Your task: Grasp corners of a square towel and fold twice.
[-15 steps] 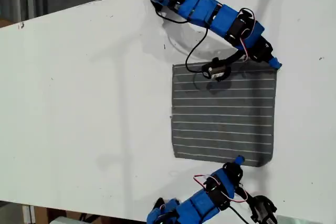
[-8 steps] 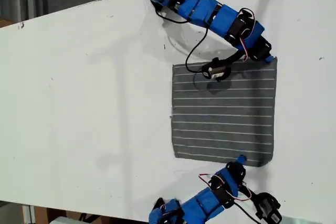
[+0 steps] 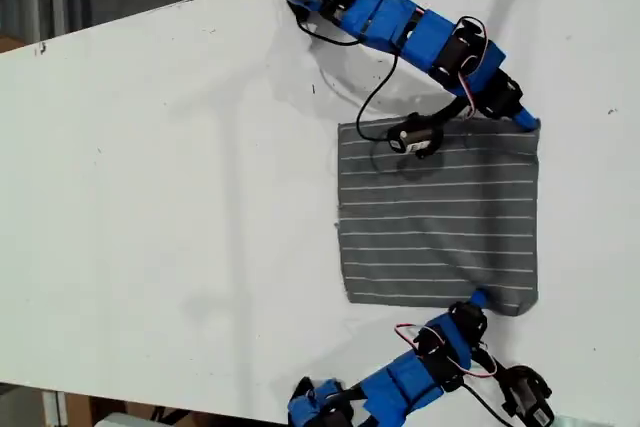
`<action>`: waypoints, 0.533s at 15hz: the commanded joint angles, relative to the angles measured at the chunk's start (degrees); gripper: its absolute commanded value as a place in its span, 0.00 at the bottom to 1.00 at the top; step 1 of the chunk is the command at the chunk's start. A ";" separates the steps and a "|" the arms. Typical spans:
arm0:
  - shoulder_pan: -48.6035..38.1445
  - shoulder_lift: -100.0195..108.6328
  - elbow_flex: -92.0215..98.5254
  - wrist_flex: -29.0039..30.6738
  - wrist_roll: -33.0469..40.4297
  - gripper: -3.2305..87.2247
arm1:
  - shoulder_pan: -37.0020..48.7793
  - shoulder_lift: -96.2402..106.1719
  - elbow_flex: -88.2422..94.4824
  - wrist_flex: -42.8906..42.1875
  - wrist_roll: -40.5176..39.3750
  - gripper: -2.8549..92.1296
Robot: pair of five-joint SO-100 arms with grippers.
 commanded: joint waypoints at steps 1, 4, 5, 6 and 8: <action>0.18 1.14 -3.25 -0.70 2.20 0.28 | -0.35 3.08 -1.14 0.97 -0.88 0.30; 2.11 4.48 -8.88 7.38 2.02 0.28 | -0.35 2.99 -0.70 0.97 -1.49 0.30; 2.55 7.03 -10.02 13.10 1.23 0.28 | -0.09 3.08 -0.70 1.05 -1.93 0.30; 2.55 9.49 -9.84 17.40 0.53 0.28 | 0.18 3.08 -0.53 1.14 -2.55 0.30; 2.29 11.60 -10.72 19.78 0.88 0.27 | 0.79 3.60 -0.53 2.55 -3.60 0.30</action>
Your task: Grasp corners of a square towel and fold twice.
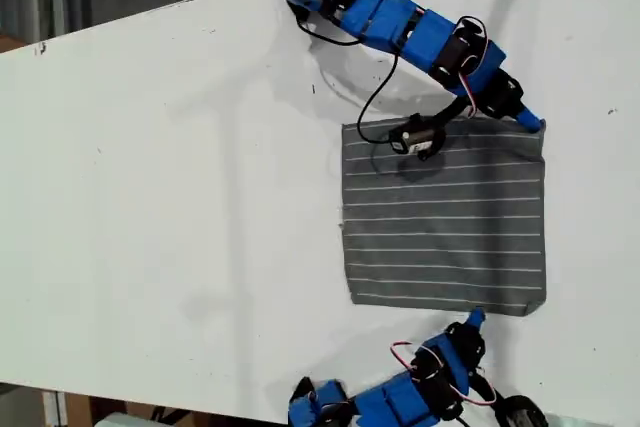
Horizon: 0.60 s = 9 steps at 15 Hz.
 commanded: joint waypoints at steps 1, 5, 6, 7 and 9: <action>0.26 5.63 -2.99 1.23 -0.62 0.27 | 1.05 4.13 -0.53 1.32 -2.29 0.30; 2.02 1.85 -3.60 -10.81 0.53 0.28 | 0.44 3.87 -0.53 0.26 -2.46 0.30; 2.29 1.58 -3.69 -12.83 1.14 0.28 | 0.44 3.87 -0.53 0.44 -2.55 0.30; 2.46 1.14 -3.69 -15.38 2.02 0.27 | 0.44 3.87 -0.44 0.44 -2.72 0.30; 2.72 -1.05 -3.69 -20.13 2.55 0.27 | 0.44 3.78 0.18 0.44 -2.64 0.30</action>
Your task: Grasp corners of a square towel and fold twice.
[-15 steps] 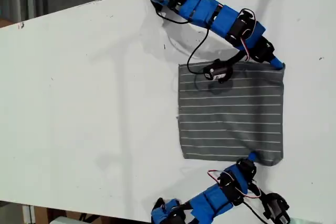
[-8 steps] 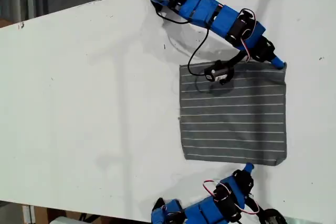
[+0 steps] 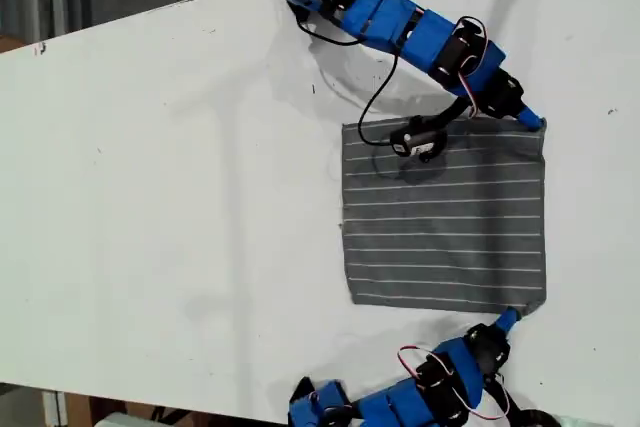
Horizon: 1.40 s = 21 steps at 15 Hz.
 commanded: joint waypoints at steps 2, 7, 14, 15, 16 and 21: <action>0.35 -2.46 -2.72 -9.49 1.93 0.27 | 0.35 3.34 0.26 -0.09 -0.53 0.30; 1.41 -6.42 -2.37 -13.01 -2.02 0.27 | -0.44 3.52 0.79 0.18 0.09 0.30; 1.76 -10.72 0.53 -22.24 -5.36 0.27 | -0.53 3.52 0.88 -0.26 0.09 0.30; 0.97 -10.99 0.88 -23.12 -3.96 0.27 | -0.53 3.52 0.88 -0.35 0.00 0.30; 0.09 -11.07 0.79 -23.20 -2.37 0.28 | -0.53 3.52 0.88 -0.44 0.00 0.30; -4.31 -11.25 5.27 -22.50 0.44 0.28 | -0.62 2.37 0.88 -2.90 -0.53 0.30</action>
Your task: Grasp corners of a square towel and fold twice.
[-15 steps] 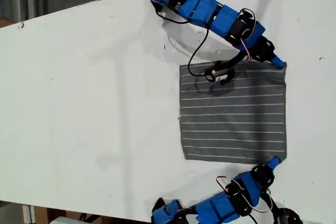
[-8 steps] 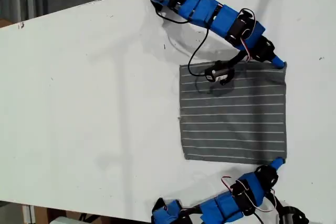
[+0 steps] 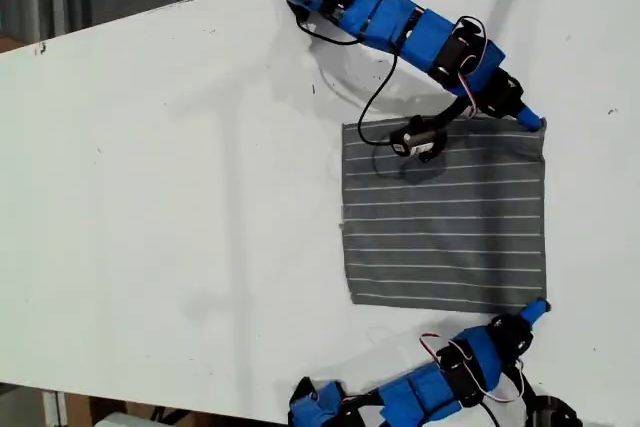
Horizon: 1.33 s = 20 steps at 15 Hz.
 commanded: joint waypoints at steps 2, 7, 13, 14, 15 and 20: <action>-4.48 0.88 2.20 4.39 -0.88 0.26 | -0.79 1.67 0.00 -1.67 -0.53 0.30; -8.96 0.97 3.52 9.23 -1.67 0.03 | -0.88 0.79 0.00 -3.60 -0.62 0.27; -9.05 1.67 -3.08 19.42 -1.67 0.03 | -0.62 0.53 -0.26 -5.10 -1.58 0.03; -8.79 3.08 -3.25 20.39 -1.23 0.03 | -0.35 1.58 -0.35 -3.25 -1.85 0.03; -8.44 4.04 -3.60 21.53 -0.79 0.03 | 0.00 2.72 -0.35 -1.85 -2.37 0.03; -8.17 4.57 -4.04 20.30 0.70 0.03 | -0.44 4.75 -2.37 -1.76 -4.75 0.29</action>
